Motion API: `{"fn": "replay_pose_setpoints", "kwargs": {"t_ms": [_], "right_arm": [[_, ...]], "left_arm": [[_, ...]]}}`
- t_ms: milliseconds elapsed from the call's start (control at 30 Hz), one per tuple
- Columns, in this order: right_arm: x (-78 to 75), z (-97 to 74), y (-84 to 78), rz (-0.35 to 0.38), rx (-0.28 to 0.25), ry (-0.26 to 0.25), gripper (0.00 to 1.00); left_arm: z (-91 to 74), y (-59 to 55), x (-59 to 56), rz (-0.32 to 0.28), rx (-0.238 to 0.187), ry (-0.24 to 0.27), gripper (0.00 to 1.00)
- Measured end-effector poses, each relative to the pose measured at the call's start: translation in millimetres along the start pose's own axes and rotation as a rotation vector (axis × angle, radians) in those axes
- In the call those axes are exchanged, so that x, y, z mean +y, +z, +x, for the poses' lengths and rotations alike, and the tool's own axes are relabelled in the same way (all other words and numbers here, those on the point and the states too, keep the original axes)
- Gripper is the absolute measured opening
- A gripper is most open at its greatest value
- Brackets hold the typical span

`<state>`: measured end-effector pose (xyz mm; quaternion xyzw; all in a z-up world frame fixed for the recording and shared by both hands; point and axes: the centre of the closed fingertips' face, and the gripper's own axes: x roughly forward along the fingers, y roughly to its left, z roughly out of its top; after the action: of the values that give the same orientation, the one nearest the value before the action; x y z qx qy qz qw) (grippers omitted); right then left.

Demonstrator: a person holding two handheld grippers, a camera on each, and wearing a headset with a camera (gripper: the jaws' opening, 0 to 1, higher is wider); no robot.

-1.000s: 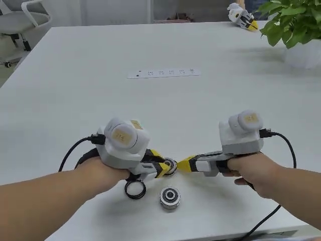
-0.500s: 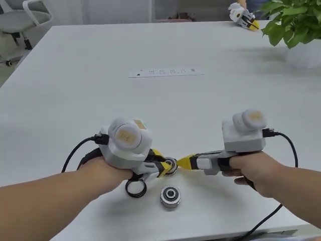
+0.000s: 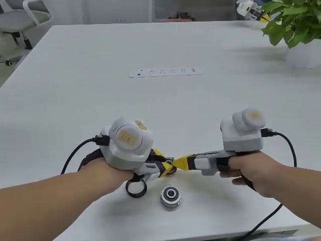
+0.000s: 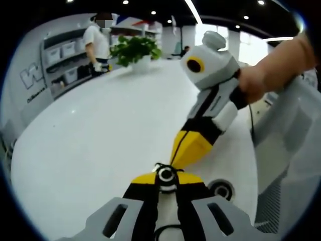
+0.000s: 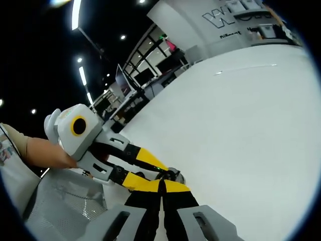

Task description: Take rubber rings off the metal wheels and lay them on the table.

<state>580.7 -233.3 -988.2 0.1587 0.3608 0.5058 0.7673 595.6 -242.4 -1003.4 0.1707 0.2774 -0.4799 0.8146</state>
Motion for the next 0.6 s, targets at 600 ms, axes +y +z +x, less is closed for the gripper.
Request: {"fn": "replay_pose_setpoints", "kwargs": {"t_ms": [600], "right_arm": [[2.2,-6.0,-2.5,0.089,-0.021,0.048,0.0]], "left_arm": [[-0.5,0.6,-0.7,0.0,-0.002,-0.004,0.13]]}}
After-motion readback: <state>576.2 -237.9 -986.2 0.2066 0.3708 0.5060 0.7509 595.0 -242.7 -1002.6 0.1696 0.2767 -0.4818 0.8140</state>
